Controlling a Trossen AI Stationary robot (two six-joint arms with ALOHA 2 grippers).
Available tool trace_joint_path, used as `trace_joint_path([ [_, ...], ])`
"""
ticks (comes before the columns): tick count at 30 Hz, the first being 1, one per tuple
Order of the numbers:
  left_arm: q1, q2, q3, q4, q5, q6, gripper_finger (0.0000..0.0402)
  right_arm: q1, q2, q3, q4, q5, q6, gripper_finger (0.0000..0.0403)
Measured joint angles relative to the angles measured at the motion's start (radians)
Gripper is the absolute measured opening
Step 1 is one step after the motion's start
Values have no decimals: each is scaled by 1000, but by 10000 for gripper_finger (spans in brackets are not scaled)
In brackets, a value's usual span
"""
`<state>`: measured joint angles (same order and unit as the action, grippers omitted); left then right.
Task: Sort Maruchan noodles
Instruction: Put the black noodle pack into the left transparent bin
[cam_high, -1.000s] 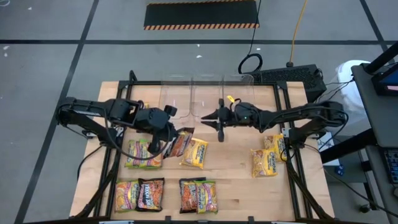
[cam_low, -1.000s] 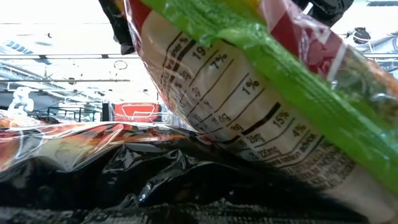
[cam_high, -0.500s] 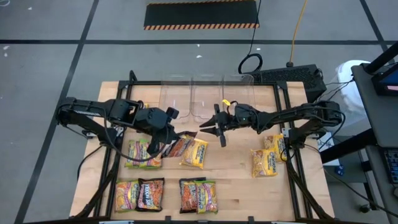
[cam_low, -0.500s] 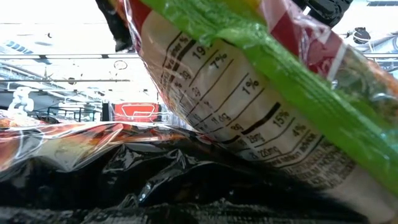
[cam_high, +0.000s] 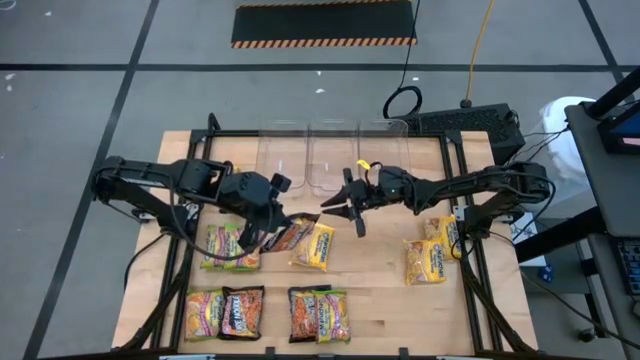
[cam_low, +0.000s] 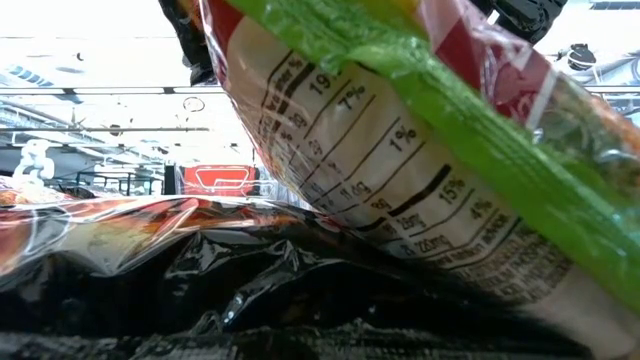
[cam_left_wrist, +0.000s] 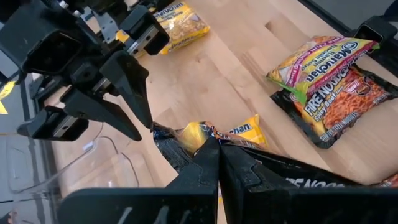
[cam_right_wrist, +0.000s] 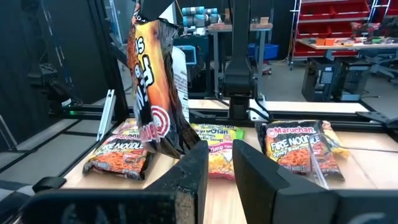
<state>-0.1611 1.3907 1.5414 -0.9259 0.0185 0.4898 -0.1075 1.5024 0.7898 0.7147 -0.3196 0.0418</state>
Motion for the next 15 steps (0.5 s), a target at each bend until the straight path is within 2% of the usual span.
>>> trace_joint_path([
  [15, 38, 5, 0, 3, 18, 9, 0, 25, 0, 0, 0, -1, -4, 70],
])
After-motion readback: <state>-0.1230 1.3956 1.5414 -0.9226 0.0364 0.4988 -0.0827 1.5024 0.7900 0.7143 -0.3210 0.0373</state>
